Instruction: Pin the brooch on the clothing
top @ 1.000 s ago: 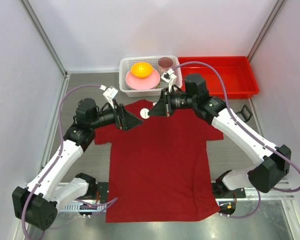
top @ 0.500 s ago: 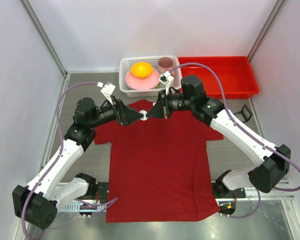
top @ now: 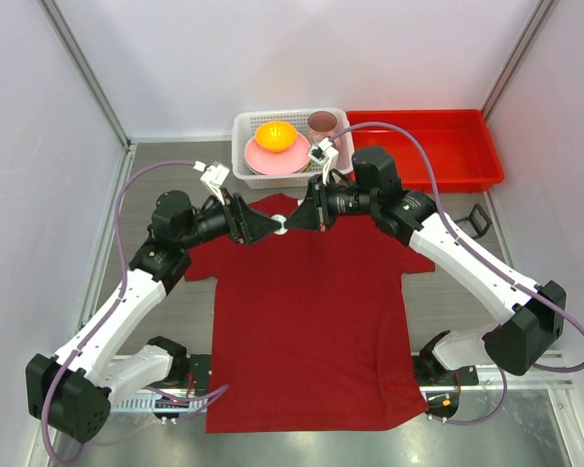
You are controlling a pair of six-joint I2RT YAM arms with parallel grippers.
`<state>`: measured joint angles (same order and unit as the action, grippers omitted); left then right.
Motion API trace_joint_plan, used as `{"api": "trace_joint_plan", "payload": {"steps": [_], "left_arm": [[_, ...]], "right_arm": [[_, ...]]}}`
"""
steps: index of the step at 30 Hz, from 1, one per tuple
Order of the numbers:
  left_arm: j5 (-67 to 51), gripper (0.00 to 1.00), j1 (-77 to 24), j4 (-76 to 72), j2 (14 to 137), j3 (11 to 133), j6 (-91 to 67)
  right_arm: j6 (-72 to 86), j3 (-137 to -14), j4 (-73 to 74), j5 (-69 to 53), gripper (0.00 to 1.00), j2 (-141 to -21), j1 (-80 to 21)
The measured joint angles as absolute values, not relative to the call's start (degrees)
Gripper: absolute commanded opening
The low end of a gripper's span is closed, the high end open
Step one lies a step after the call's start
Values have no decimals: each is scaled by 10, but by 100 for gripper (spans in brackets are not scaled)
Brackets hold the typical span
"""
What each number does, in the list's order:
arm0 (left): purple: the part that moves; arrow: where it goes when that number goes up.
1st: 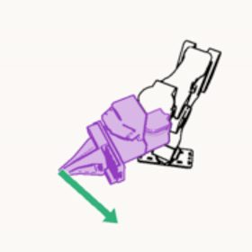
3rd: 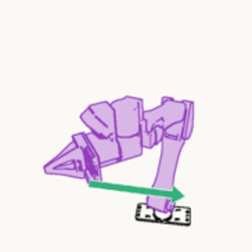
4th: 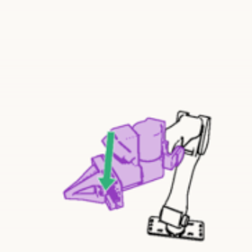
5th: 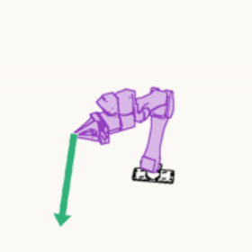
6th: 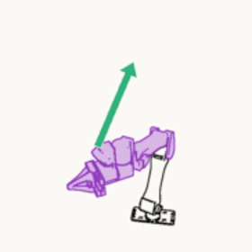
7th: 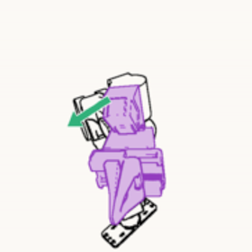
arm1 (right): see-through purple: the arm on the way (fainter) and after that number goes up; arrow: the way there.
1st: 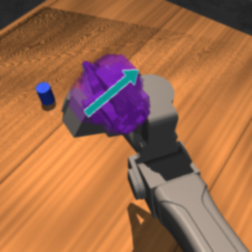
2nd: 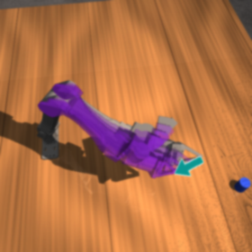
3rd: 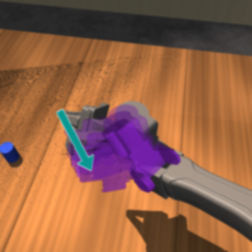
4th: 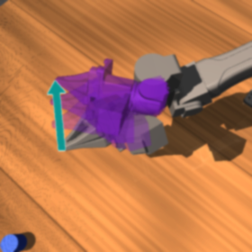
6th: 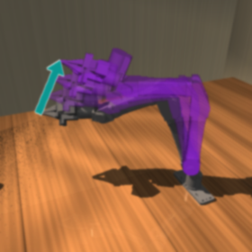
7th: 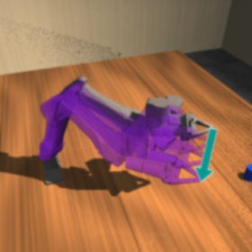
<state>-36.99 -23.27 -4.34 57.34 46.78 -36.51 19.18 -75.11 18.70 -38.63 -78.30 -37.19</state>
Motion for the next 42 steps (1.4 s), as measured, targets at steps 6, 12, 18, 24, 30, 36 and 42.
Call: {"api": "trace_joint_plan", "payload": {"steps": [6,12,18,24,30,36,42], "left_arm": [[-354,53,-237,-33,576,468,-353],[-347,40,-243,-22,578,471,-353],[-342,32,-246,-14,584,479,-357],[-335,28,-247,-11,587,479,-364],[-313,34,-240,3,588,476,-374],[-316,60,-236,-8,585,460,-387],[-338,65,-236,-38,579,446,-390]], "right_arm": [[192,-751,191,-380,1,-784,-373],[188,-751,199,-357,1,-784,-378],[187,-751,200,-335,1,-784,-381],[183,-751,204,-314,1,-784,-382],[178,-755,212,-297,1,-784,-382],[174,-757,215,-292,1,-784,-382],[171,-757,215,-298,1,-784,-382]]}}
